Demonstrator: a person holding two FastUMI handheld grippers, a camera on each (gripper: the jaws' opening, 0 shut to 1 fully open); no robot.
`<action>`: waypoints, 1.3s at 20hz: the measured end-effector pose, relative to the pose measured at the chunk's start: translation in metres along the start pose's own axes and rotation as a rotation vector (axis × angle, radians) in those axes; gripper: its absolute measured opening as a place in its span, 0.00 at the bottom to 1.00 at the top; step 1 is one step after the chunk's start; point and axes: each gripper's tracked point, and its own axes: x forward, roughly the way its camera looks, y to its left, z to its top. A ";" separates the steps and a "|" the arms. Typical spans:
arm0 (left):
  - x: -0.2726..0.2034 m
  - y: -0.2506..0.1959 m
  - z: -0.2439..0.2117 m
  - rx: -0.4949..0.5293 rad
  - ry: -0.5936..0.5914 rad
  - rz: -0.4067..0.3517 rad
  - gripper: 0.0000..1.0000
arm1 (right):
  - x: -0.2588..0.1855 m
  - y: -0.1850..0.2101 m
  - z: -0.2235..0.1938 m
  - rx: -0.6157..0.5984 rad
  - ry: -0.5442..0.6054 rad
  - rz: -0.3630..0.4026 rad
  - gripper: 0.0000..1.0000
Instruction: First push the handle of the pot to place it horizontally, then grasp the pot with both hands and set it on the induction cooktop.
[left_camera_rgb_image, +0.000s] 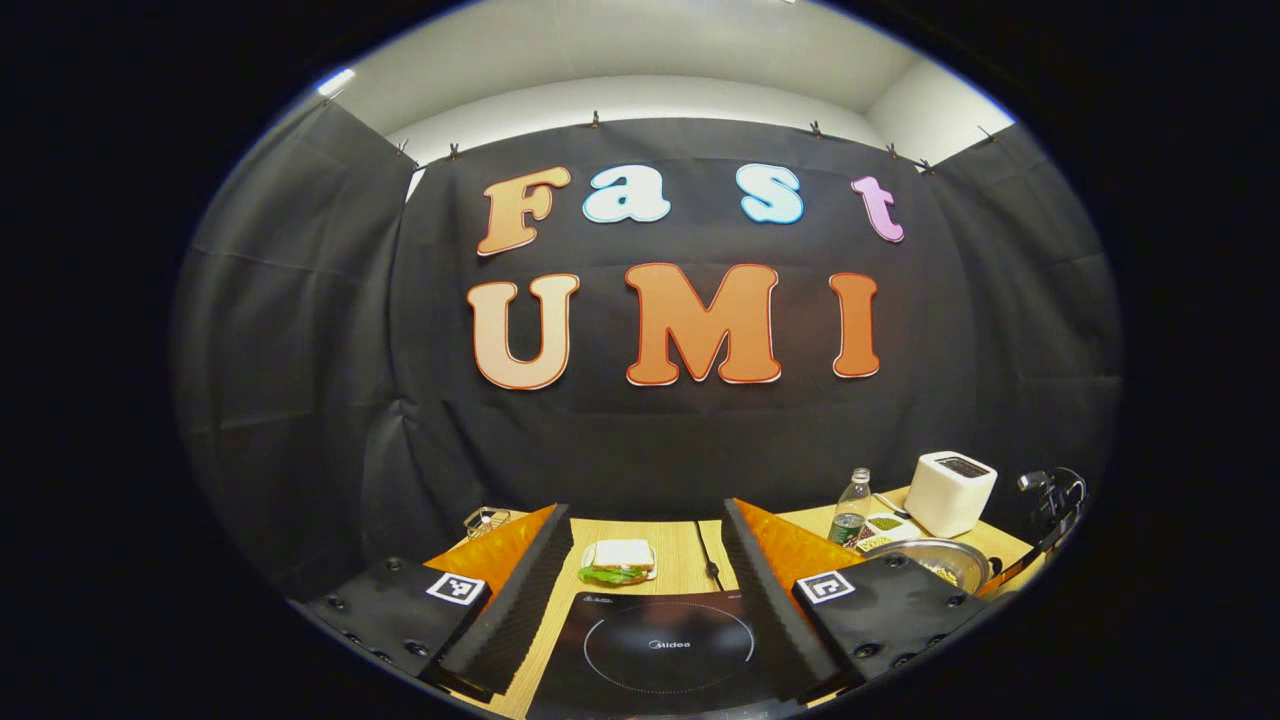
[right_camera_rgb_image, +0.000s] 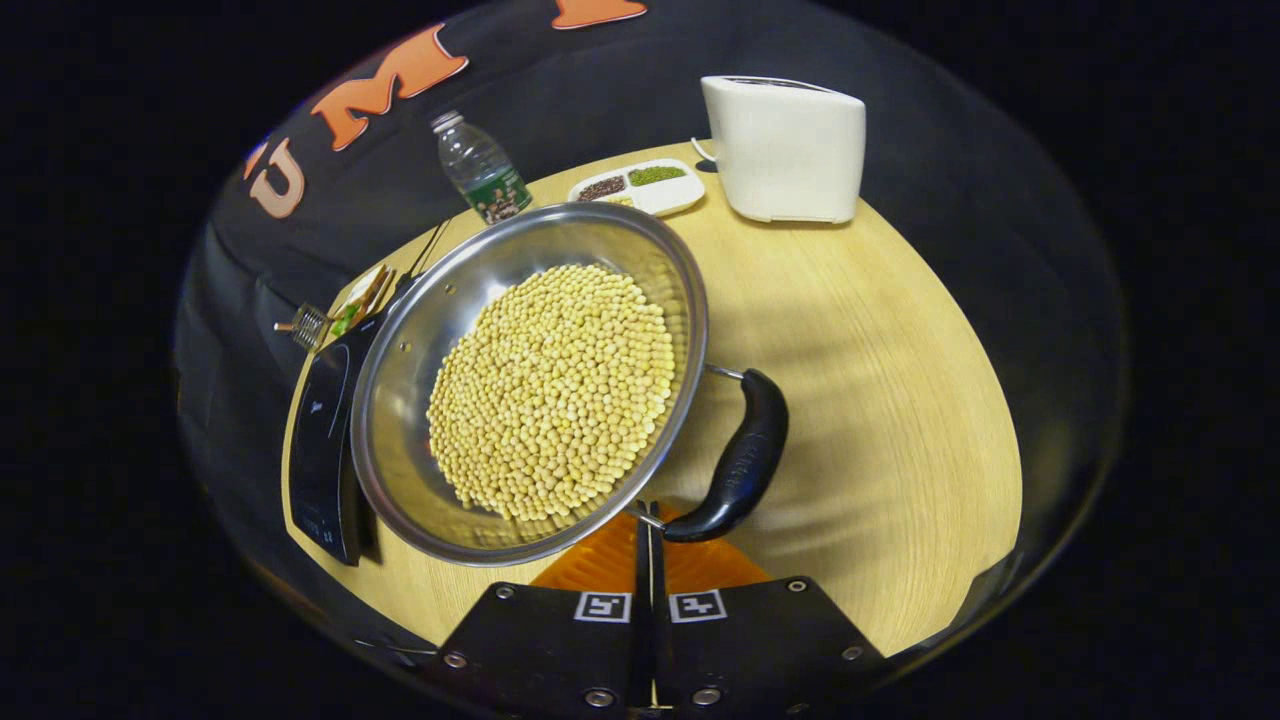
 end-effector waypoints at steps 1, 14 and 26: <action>0.001 -0.001 0.000 0.002 0.001 -0.001 0.97 | 0.000 -0.003 0.005 0.018 -0.006 -0.004 0.00; 0.019 -0.018 -0.037 -0.005 0.092 -0.041 0.99 | 0.022 -0.042 0.071 0.149 -0.059 -0.029 0.01; 0.043 -0.099 -0.130 -0.046 0.359 -0.213 0.98 | -0.003 -0.046 0.086 0.122 -0.147 0.002 0.12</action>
